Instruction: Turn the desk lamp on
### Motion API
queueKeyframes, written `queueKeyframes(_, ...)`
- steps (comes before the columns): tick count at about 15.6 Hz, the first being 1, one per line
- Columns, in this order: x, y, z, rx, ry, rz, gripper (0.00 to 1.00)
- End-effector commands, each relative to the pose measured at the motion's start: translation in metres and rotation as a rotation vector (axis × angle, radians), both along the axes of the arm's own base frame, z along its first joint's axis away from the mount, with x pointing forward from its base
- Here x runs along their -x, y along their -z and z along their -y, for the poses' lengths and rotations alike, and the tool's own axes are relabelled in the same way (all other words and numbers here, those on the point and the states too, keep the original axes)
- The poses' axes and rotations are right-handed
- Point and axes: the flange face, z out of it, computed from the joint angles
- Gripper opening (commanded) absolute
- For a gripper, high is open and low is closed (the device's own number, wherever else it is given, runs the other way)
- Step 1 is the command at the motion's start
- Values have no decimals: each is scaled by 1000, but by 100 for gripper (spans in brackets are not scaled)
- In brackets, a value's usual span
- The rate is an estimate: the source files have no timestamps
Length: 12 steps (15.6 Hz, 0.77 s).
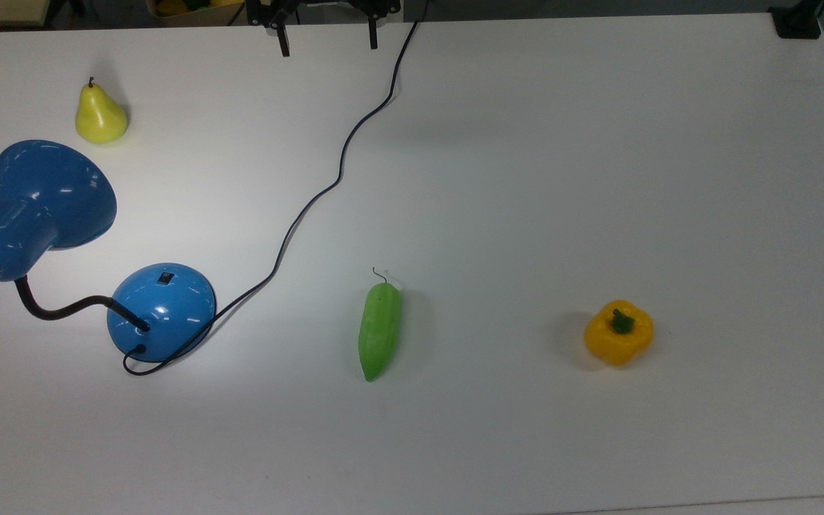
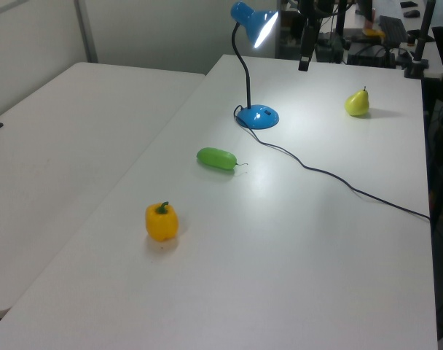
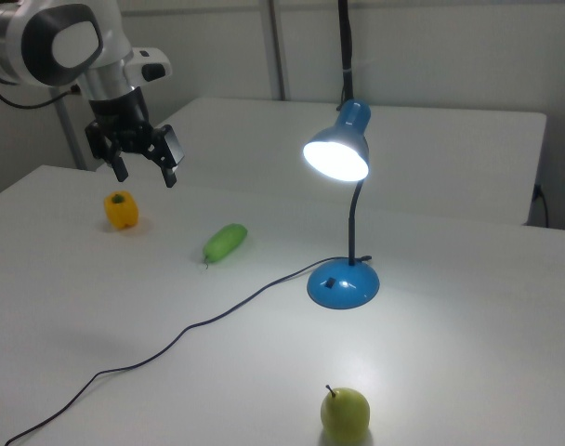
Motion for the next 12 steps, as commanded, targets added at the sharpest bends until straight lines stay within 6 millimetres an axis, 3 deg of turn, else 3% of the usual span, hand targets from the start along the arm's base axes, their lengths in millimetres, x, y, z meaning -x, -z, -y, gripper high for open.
queueKeyframes(1, 5, -2, 2, -12, -16, 15, 100)
queueKeyframes(12, 10, -8, 4, -17, -4, 15, 100)
